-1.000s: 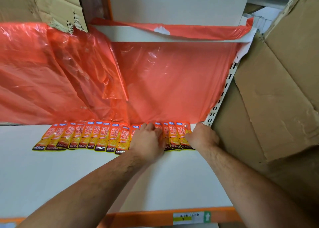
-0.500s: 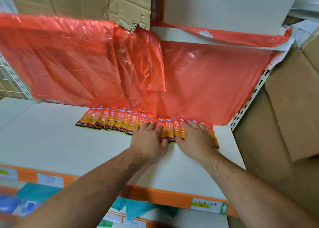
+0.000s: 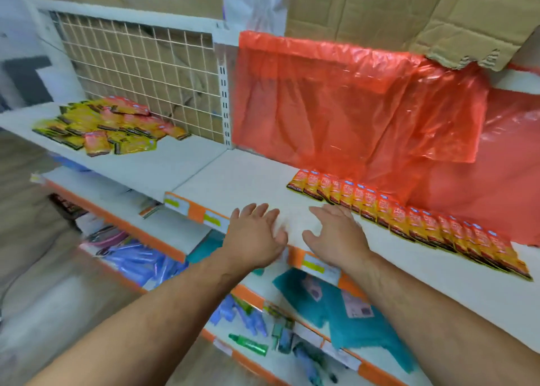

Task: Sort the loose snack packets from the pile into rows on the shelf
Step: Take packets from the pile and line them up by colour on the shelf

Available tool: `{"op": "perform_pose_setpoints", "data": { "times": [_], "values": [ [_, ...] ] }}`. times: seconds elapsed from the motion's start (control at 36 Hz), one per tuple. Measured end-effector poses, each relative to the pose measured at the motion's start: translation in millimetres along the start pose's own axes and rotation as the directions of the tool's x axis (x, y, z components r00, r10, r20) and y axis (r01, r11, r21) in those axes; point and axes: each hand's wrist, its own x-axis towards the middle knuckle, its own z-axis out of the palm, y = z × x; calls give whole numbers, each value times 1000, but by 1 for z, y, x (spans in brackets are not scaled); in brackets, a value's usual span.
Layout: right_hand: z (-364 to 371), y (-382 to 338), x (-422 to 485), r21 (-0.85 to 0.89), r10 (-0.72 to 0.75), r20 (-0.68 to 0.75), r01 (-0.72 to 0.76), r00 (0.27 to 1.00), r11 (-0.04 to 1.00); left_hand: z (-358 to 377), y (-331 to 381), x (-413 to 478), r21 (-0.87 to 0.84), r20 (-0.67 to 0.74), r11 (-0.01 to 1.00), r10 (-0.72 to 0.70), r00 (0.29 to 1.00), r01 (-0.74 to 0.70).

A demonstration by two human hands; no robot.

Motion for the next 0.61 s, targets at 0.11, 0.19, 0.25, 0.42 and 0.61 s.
{"op": "perform_pose_setpoints", "data": {
  "times": [0.11, 0.19, 0.25, 0.42, 0.61],
  "values": [
    [17, -67, 9, 19, -93, 34, 92, 995, 996, -14, -61, -25, -27, -43, 995, -95, 995, 93],
    [29, -112, 19, 12, -166, 62, 165, 984, 986, -19, -105, -37, -23, -71, 988, -154, 986, 153],
    [36, -138, 27, 7, -209, 77, 210, 975, 978, -22, -131, -43, -7, -70, 980, -199, 977, 199],
    [60, -207, 63, 21, -325, 123, 325, 938, 945, -24, -203, -50, -20, -77, 951, -310, 947, 310],
    [91, -282, 131, 77, -426, 151, 419, 892, 905, -24, -284, -30, -53, -83, 907, -422, 903, 419]
  ]
}}
